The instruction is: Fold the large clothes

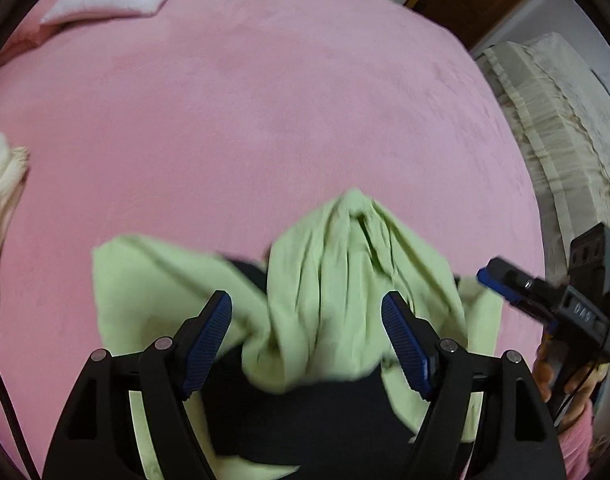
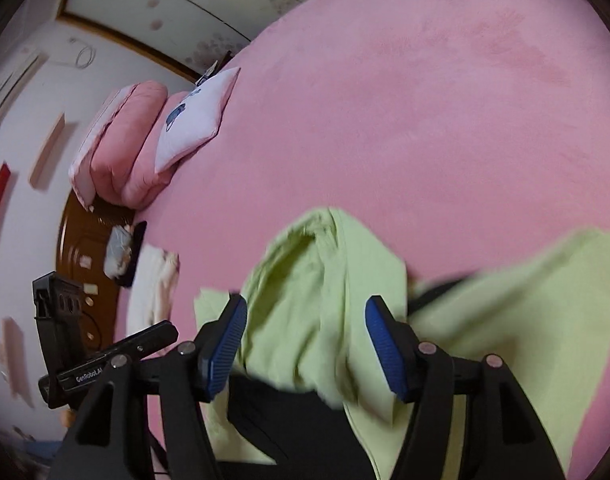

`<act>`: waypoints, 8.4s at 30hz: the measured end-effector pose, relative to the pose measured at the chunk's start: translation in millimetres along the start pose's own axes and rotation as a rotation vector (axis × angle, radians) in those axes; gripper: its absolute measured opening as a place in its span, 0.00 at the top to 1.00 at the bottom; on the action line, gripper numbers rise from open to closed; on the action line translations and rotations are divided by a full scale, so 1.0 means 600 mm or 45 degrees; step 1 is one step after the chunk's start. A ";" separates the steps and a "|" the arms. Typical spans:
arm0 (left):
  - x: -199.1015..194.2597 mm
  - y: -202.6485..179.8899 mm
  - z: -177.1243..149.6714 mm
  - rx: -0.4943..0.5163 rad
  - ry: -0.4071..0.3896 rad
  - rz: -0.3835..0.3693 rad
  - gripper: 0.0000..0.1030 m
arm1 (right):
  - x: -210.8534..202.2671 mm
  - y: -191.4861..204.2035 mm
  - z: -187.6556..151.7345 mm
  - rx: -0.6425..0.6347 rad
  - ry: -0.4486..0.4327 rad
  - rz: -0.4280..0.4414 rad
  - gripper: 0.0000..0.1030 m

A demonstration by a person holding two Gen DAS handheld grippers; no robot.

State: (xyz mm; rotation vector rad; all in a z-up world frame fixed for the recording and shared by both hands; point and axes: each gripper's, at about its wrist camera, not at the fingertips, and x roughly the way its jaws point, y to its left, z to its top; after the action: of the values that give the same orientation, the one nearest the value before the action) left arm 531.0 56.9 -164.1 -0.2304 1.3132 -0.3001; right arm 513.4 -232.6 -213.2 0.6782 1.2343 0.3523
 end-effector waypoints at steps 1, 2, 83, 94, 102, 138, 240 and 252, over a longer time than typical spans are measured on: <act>0.020 0.007 0.023 -0.037 0.046 -0.007 0.26 | 0.012 -0.003 0.014 0.015 0.034 -0.019 0.40; 0.042 0.013 0.045 -0.071 0.105 -0.023 0.26 | 0.032 -0.007 0.031 0.024 0.083 -0.054 0.40; 0.168 0.042 -0.110 0.050 -0.104 0.151 0.72 | 0.031 -0.059 -0.091 -0.237 -0.299 -0.241 0.77; 0.220 0.053 0.006 -0.055 -0.153 0.152 0.77 | 0.098 -0.065 -0.014 -0.373 -0.382 -0.449 0.80; 0.159 0.010 -0.015 0.147 -0.326 0.454 0.22 | 0.000 -0.033 -0.055 -0.430 -0.685 -0.410 0.77; 0.074 0.193 -0.164 -0.162 -0.209 0.487 0.55 | -0.179 -0.180 -0.141 0.288 -0.579 -0.693 0.98; -0.275 0.168 -0.733 -0.788 -0.397 -0.025 0.94 | -0.409 -0.129 -0.658 0.475 -0.528 0.013 0.93; -0.370 0.137 -0.425 -0.738 -0.518 -0.155 0.95 | -0.454 -0.083 -0.438 0.563 -0.691 0.174 0.94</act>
State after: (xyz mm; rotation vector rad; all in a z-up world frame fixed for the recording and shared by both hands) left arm 240.7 211.4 -50.5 -0.8198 0.9549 0.0371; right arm 175.0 -357.1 -87.6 1.1545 0.7460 -0.0078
